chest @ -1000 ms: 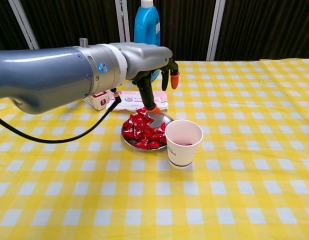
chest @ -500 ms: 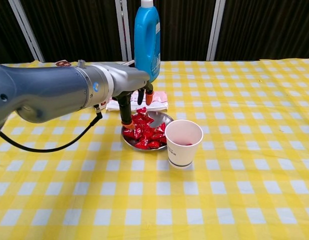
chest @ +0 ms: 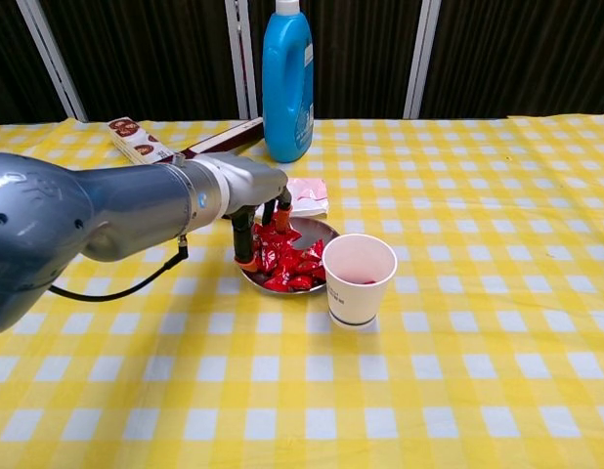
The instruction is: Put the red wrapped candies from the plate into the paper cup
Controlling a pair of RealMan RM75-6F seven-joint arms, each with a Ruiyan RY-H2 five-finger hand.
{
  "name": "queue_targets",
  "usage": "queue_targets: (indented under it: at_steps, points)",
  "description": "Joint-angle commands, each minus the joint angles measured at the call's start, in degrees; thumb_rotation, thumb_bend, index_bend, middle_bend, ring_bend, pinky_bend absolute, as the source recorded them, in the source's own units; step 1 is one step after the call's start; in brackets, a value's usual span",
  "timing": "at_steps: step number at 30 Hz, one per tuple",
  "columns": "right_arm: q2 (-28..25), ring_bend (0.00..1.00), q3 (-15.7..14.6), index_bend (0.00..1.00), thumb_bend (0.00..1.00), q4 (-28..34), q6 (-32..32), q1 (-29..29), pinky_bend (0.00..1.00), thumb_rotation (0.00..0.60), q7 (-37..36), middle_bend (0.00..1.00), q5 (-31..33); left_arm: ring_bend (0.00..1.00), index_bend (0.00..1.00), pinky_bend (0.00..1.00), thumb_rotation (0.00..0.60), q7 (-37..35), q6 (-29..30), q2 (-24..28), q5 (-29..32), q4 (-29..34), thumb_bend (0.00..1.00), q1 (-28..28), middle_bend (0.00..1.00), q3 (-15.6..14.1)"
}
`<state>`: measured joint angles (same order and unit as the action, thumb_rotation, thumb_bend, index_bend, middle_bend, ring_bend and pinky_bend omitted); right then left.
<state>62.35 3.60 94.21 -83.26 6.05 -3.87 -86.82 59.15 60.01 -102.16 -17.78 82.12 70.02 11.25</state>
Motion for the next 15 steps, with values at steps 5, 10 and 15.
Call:
queue_targets:
  at_steps: [5, 10, 15]
  points:
    - [-0.11, 0.0, 0.04, 0.0, 0.36, 0.17, 0.12, 0.0, 0.0, 0.6, -0.14, 0.0, 0.22, 0.86, 0.41, 0.91, 0.6, -0.73, -1.85, -2.59, -1.19, -3.35, 0.26, 0.48, 0.39, -0.2]
    - [-0.2, 0.0, 0.04, 0.0, 0.36, 0.27, 0.3, 0.04, 0.0, 0.6, -0.33, 0.0, 0.31, 0.87, 0.52, 0.91, 0.6, -1.03, -2.08, -3.76, -1.82, -4.88, 0.36, 0.19, 0.57, -0.71]
    - [-0.21, 0.0, -0.02, 0.0, 0.36, 0.33, 0.3, 0.02, 0.0, 0.6, -0.29, 0.0, 0.27, 0.87, 0.58, 0.92, 0.6, -1.62, -1.78, -4.27, -3.03, -5.69, 0.43, -0.26, 0.64, -0.79]
